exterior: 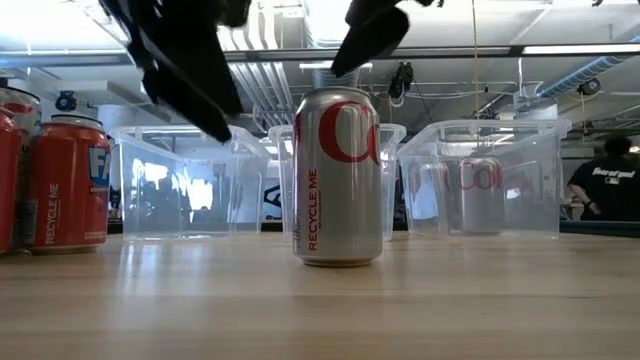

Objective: Sort soda cans
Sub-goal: Put the red-silver soda can into the right transparent bin

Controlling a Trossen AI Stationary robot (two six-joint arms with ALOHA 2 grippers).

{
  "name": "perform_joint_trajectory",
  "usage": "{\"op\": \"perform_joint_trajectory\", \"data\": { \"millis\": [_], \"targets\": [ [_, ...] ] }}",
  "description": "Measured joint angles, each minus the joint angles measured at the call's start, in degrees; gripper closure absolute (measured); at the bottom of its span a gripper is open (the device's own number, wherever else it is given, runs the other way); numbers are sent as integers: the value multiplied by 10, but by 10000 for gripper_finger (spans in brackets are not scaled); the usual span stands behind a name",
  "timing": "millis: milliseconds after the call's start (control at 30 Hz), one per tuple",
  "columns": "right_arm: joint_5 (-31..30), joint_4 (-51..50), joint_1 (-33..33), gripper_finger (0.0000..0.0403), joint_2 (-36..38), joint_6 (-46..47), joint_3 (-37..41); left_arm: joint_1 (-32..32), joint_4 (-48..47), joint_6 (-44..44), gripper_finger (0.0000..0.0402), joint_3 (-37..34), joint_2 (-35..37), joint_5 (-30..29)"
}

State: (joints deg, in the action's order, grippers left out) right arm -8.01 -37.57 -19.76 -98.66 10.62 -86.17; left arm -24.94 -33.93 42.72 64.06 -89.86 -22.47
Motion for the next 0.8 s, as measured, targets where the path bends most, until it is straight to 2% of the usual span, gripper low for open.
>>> {"op": "perform_joint_trajectory", "data": {
  "millis": [133,300,800],
  "targets": [
    [36,2,23,23,-1,-37,0,13,83,-24,57,-47,-8,-12],
    [41,9,33,23,-9,-78,1,29,184,-62,57,-65,-50,-10],
    [46,-11,33,23,-55,-87,12,45,278,-68,57,-56,-122,-12]
  ]
}}
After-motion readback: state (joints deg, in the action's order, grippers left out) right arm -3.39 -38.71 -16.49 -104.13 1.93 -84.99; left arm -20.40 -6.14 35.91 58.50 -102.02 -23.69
